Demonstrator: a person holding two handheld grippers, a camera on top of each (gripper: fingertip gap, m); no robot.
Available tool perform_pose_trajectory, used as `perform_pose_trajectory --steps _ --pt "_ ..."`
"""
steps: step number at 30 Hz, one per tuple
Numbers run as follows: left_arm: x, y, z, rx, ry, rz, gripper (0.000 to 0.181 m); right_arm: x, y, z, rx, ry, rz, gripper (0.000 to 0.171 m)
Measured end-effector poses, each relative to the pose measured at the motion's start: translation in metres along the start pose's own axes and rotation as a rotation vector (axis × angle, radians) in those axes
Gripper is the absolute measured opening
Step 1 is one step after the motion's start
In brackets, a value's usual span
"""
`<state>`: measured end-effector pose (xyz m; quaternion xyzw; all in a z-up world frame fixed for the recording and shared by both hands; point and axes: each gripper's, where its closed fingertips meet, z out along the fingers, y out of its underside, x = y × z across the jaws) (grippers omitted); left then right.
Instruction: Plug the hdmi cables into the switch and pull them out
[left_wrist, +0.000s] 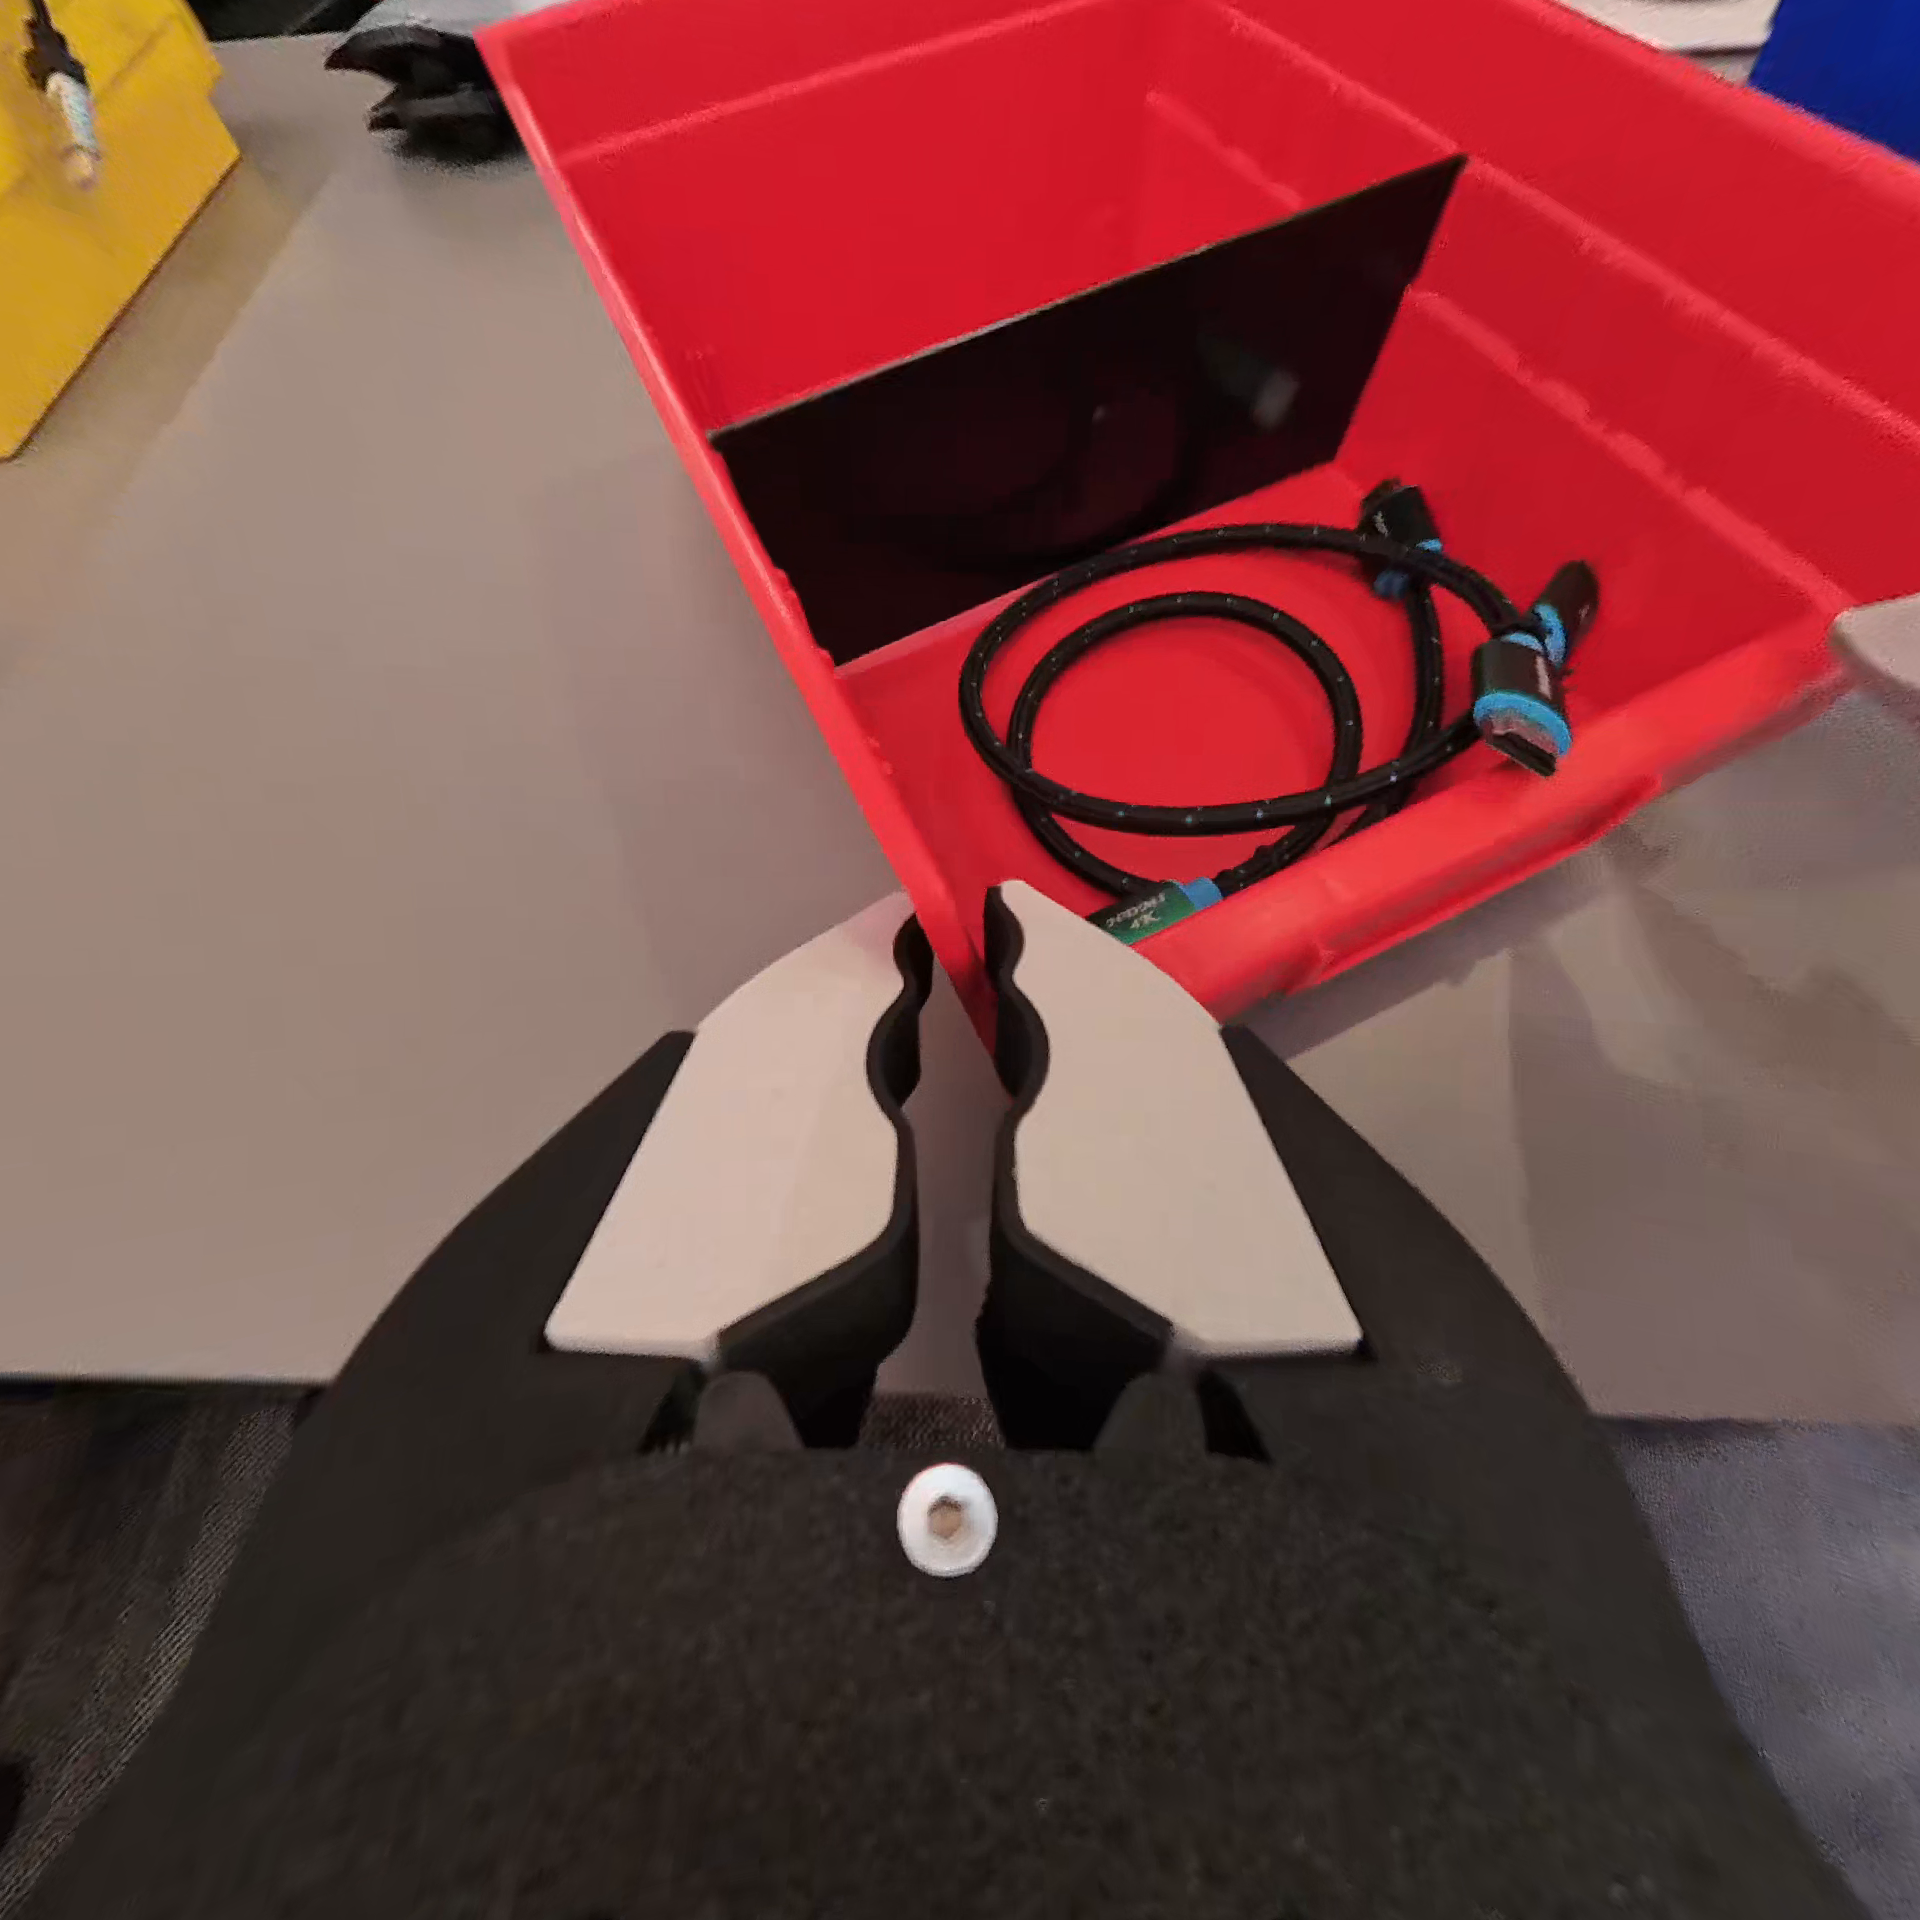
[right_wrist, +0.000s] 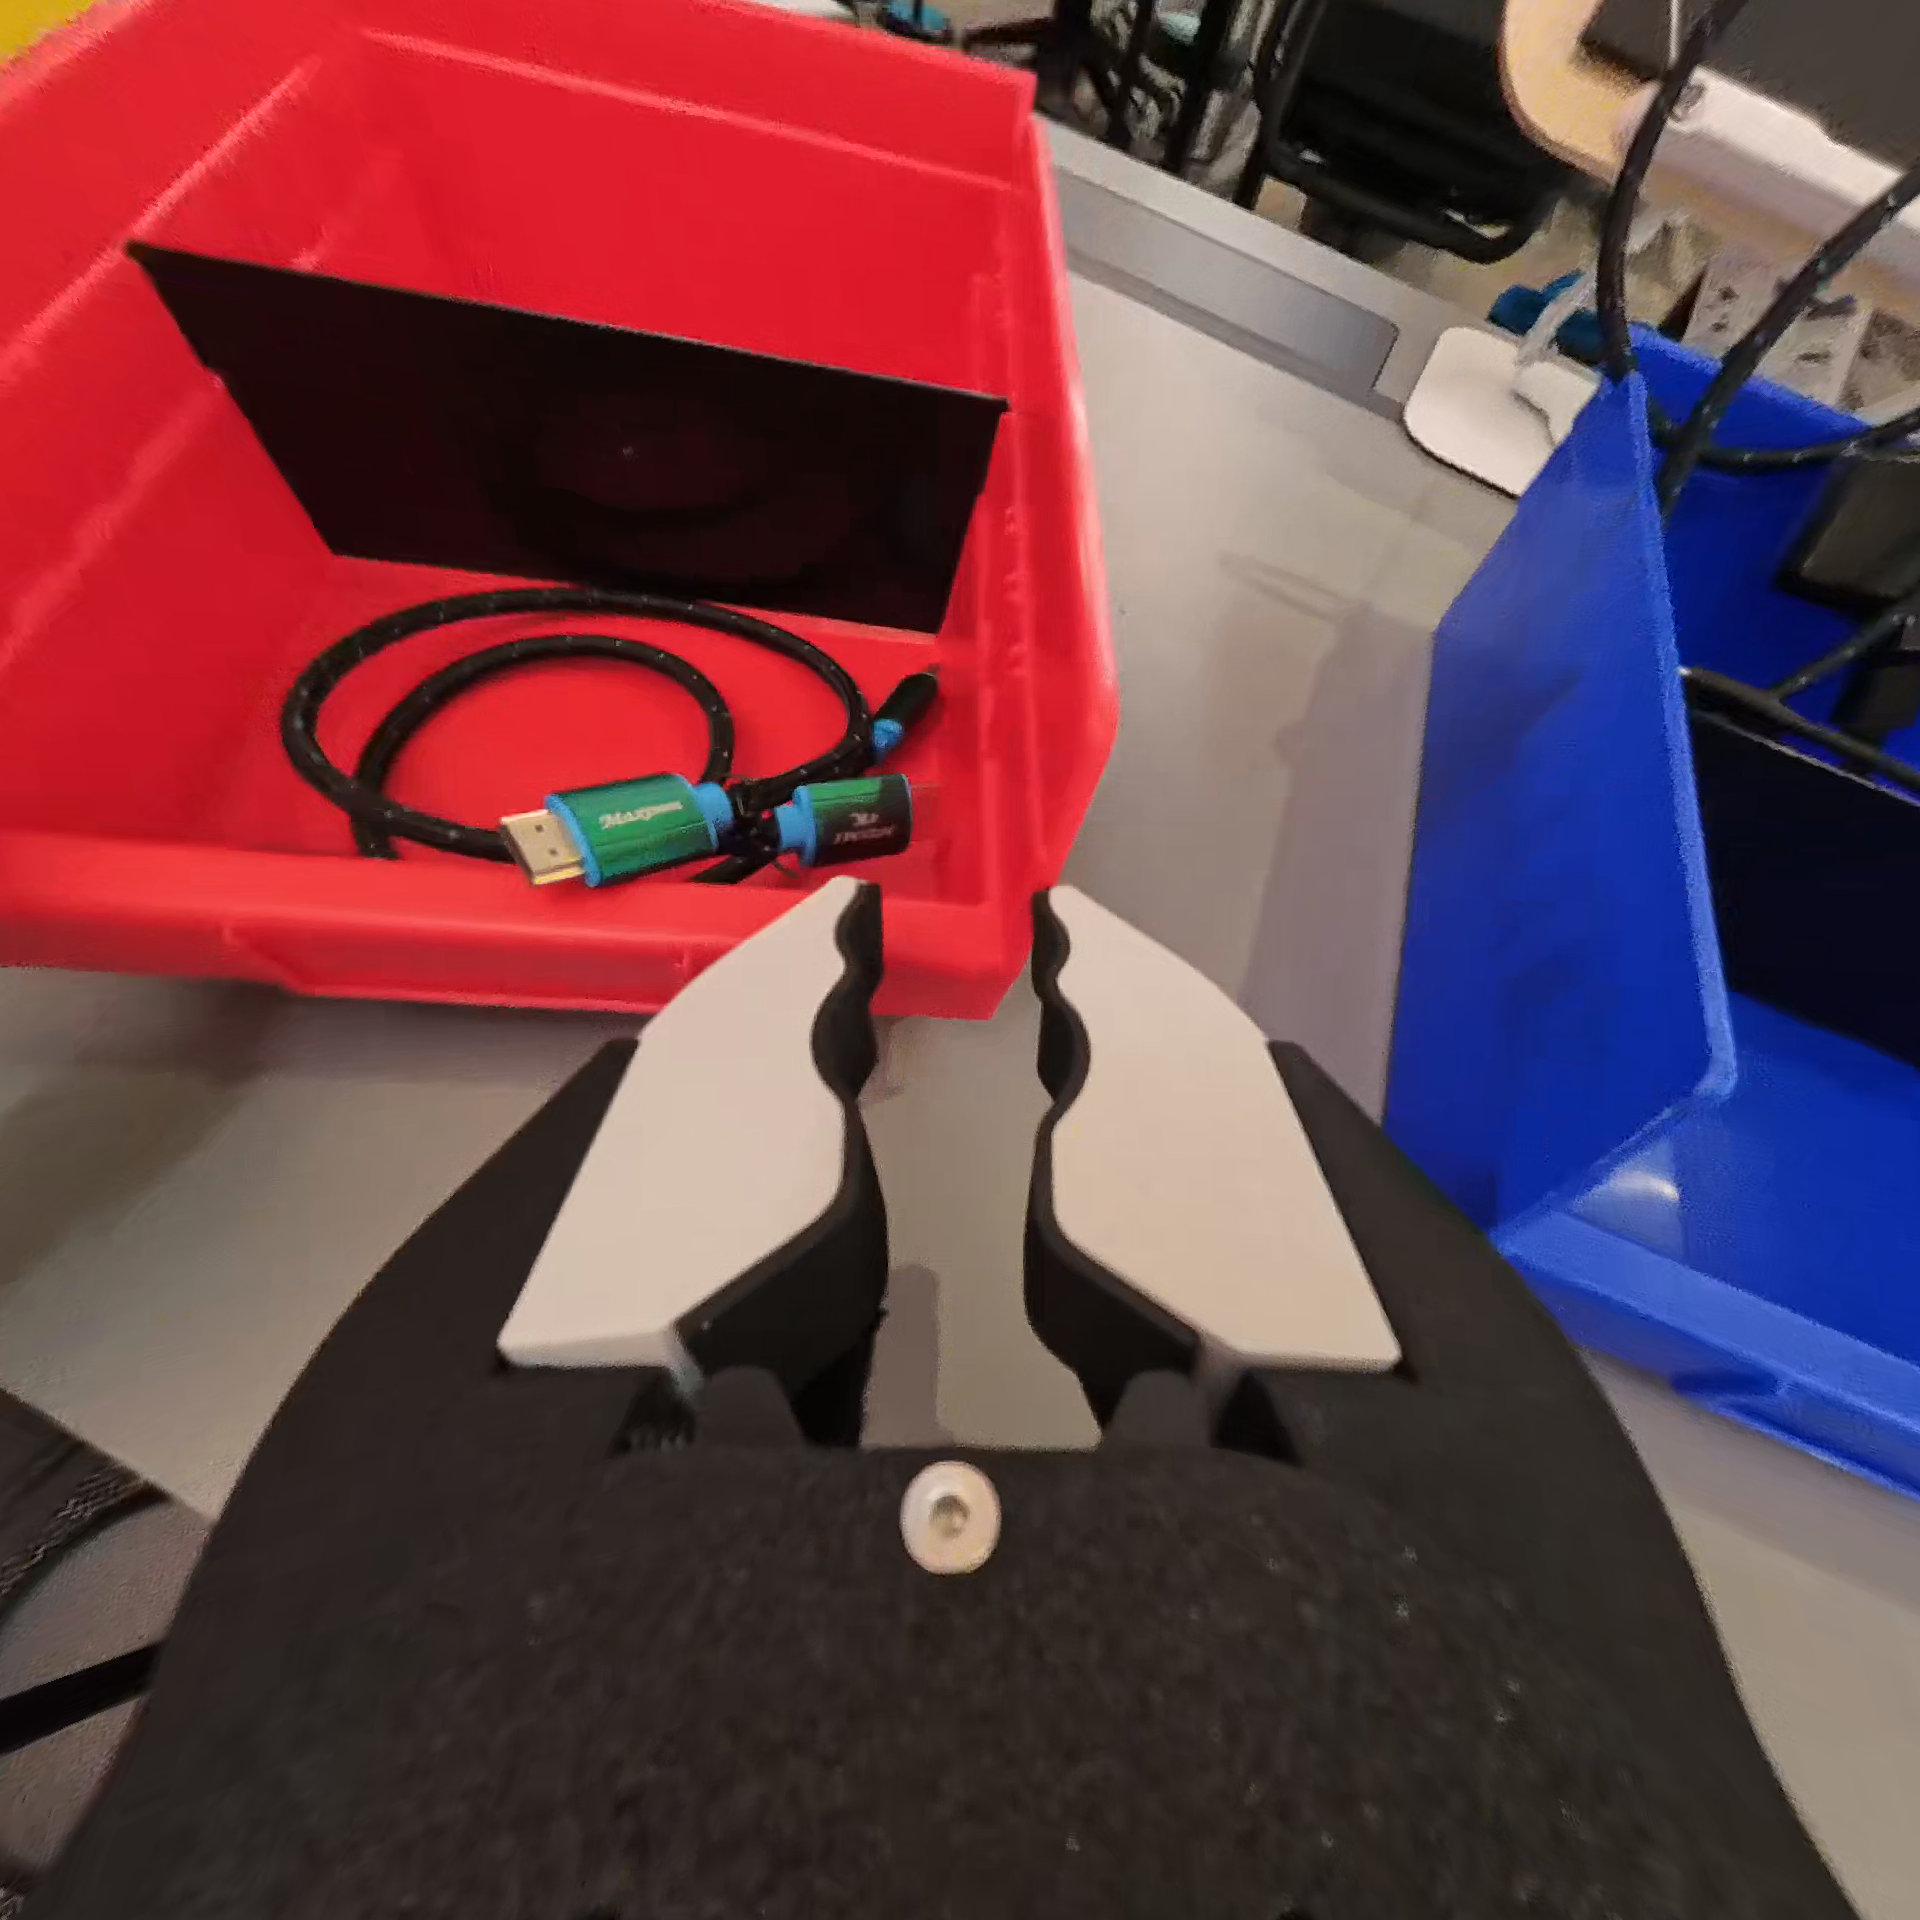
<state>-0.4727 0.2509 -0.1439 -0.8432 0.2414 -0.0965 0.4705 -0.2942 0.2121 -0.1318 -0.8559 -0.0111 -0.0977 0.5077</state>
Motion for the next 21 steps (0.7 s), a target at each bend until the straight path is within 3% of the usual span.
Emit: perform_pose_trajectory --steps 5,8,10,14,17,21 --pt "-0.011 0.014 -0.020 -0.004 -0.035 -0.045 0.007 0.003 -0.015 -0.016 0.109 -0.053 0.048 0.028" --pt "-0.008 0.020 -0.030 -0.001 -0.012 -0.068 0.006 -0.005 -0.004 -0.004 0.031 -0.104 0.028 0.030" --pt "-0.002 0.022 -0.036 0.013 0.019 -0.078 0.006 -0.008 -0.002 0.001 0.000 -0.134 0.070 0.008" --pt "0.015 0.019 -0.050 0.050 0.043 -0.032 0.008 0.002 -0.004 -0.005 -0.002 -0.157 0.095 0.006" --pt "0.028 -0.001 -0.068 0.106 -0.009 0.061 0.008 0.015 -0.010 -0.019 0.000 -0.173 0.132 0.003" --pt "0.057 -0.059 -0.105 0.266 -0.060 0.152 0.007 0.053 -0.044 -0.059 0.112 -0.162 0.179 0.003"
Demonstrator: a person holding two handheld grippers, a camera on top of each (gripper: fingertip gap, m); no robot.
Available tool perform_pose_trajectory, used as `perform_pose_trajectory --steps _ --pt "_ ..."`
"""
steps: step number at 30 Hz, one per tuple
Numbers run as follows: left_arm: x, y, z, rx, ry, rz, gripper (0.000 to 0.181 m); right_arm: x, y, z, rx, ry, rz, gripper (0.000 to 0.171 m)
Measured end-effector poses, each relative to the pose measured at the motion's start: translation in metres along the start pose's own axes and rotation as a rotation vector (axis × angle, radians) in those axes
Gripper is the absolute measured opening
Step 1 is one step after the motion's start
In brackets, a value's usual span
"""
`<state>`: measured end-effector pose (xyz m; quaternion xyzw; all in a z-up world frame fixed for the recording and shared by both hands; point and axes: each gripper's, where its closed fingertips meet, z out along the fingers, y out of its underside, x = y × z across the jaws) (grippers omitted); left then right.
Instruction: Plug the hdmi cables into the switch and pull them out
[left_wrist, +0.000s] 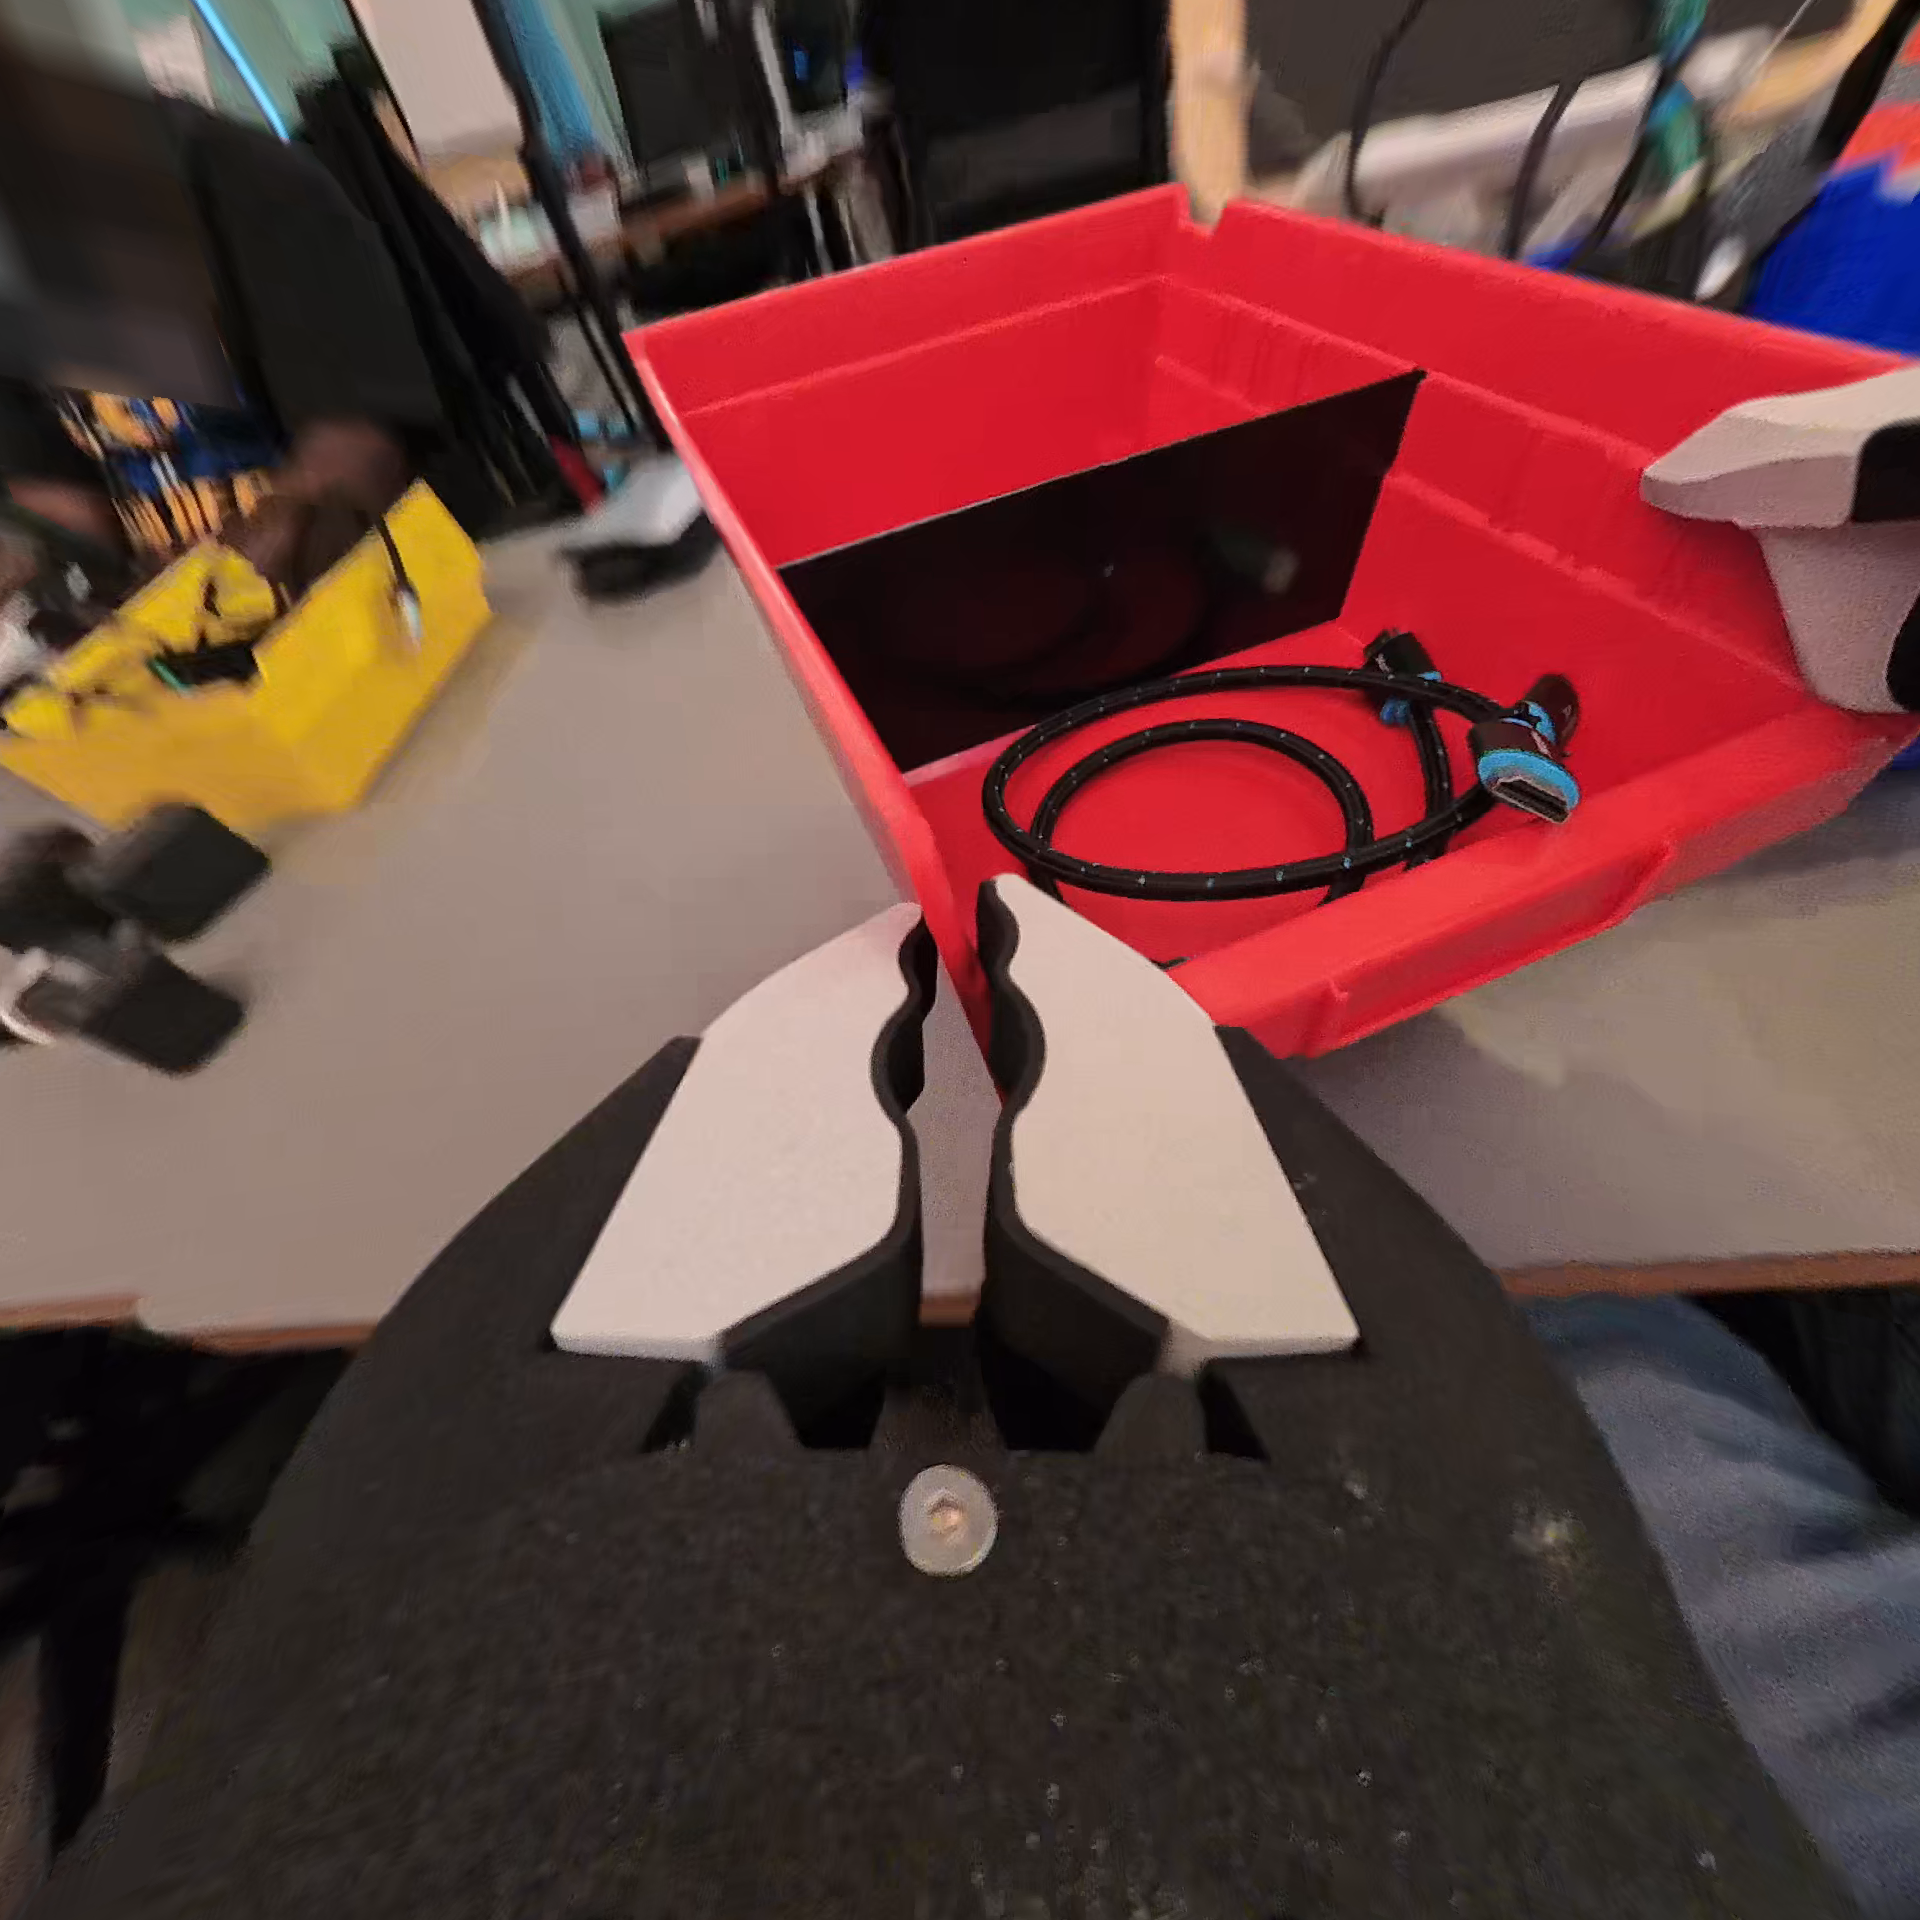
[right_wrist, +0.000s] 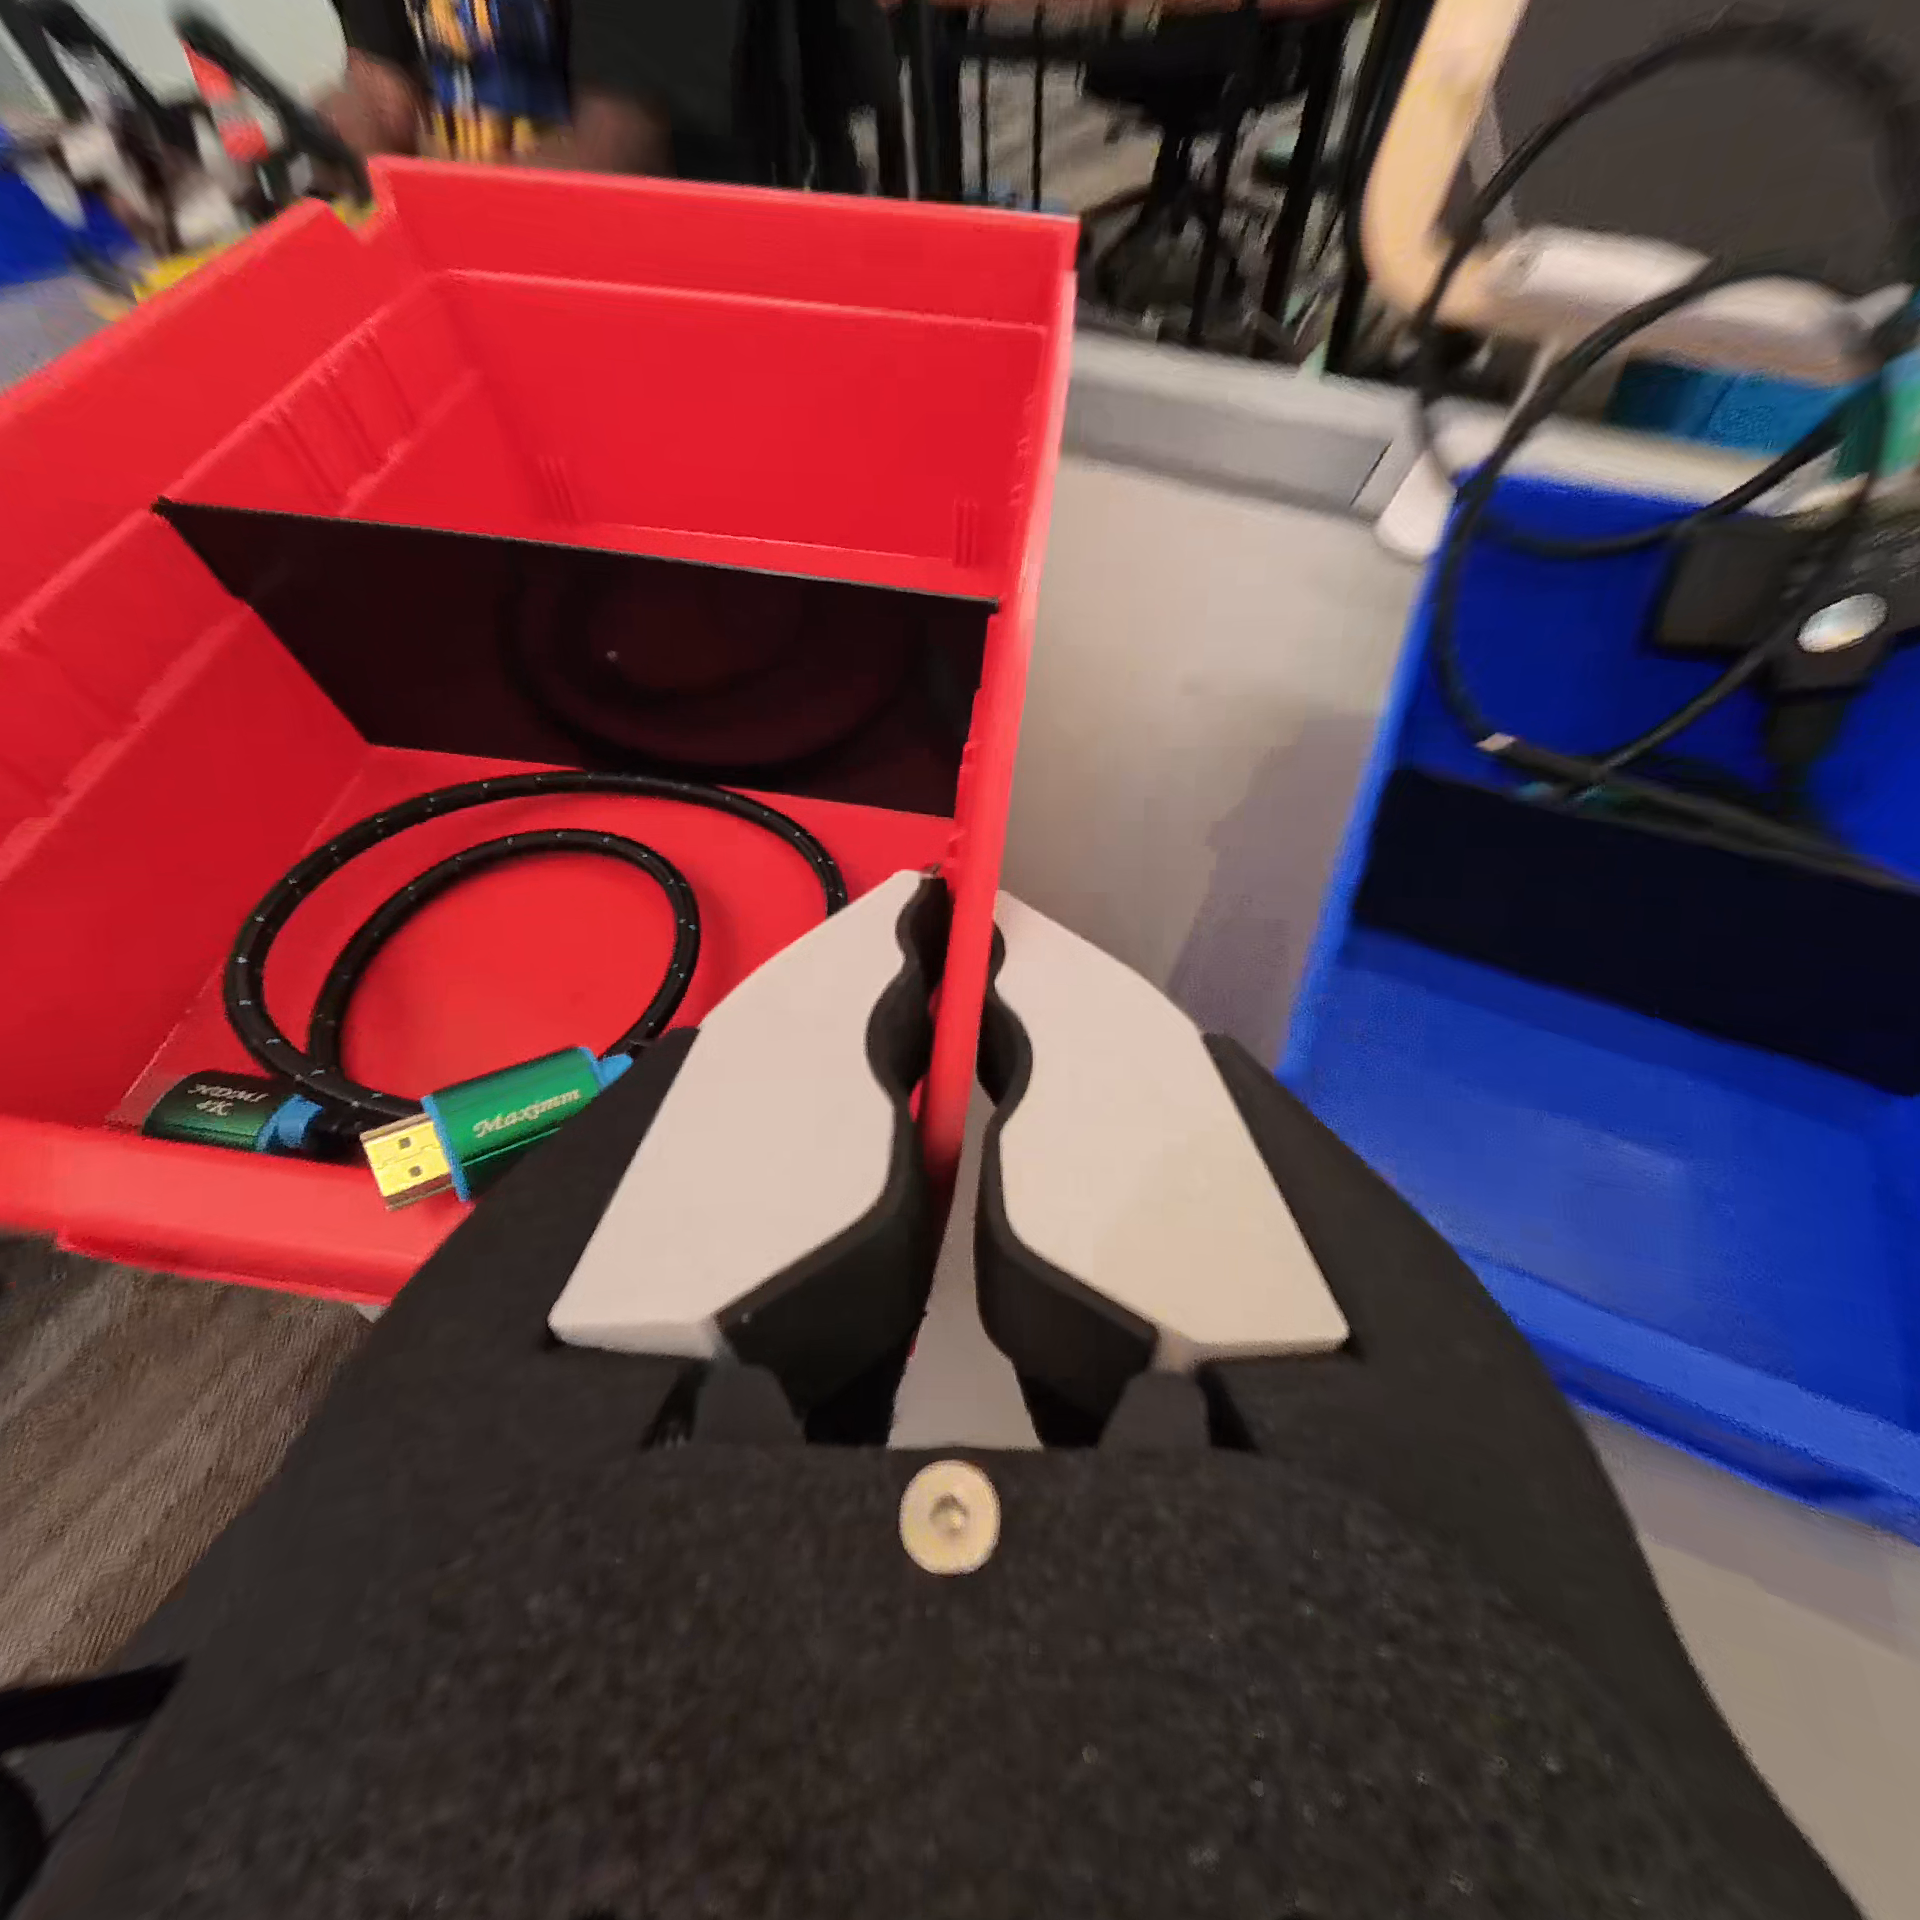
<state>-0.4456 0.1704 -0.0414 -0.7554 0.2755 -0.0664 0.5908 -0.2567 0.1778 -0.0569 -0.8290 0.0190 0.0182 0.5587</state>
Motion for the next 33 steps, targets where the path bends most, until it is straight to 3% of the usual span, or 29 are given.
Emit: perform_pose_trajectory --steps 5,8,11,16,19,23,27,30,33 --pt "0.069 -0.103 -0.010 0.193 0.081 0.084 0.007 0.080 -0.072 -0.084 0.218 0.118 0.018 0.004" --pt "0.147 -0.144 0.007 0.233 0.190 0.140 0.008 0.160 -0.095 -0.134 0.279 0.242 0.019 0.003" --pt "0.249 -0.165 0.031 0.230 0.328 0.166 0.009 0.256 -0.091 -0.178 0.252 0.366 0.022 0.003" --pt "0.422 -0.149 0.073 0.103 0.548 0.181 0.010 0.412 -0.013 -0.225 0.002 0.544 0.116 0.003" --pt "0.487 -0.125 0.094 0.038 0.579 0.213 0.009 0.473 0.050 -0.229 -0.103 0.576 0.202 0.003" --pt "0.520 -0.099 0.118 -0.017 0.578 0.222 0.009 0.508 0.097 -0.211 -0.075 0.512 0.310 0.003" --pt "0.525 -0.079 0.135 -0.054 0.565 0.237 0.010 0.518 0.117 -0.186 -0.041 0.479 0.307 0.003" --pt "0.540 -0.065 0.138 -0.102 0.681 0.244 0.014 0.530 0.122 -0.181 -0.076 0.551 0.249 0.004" --pt "0.550 -0.064 0.131 -0.078 0.806 0.259 0.022 0.540 0.127 -0.180 -0.032 0.534 0.377 0.007"
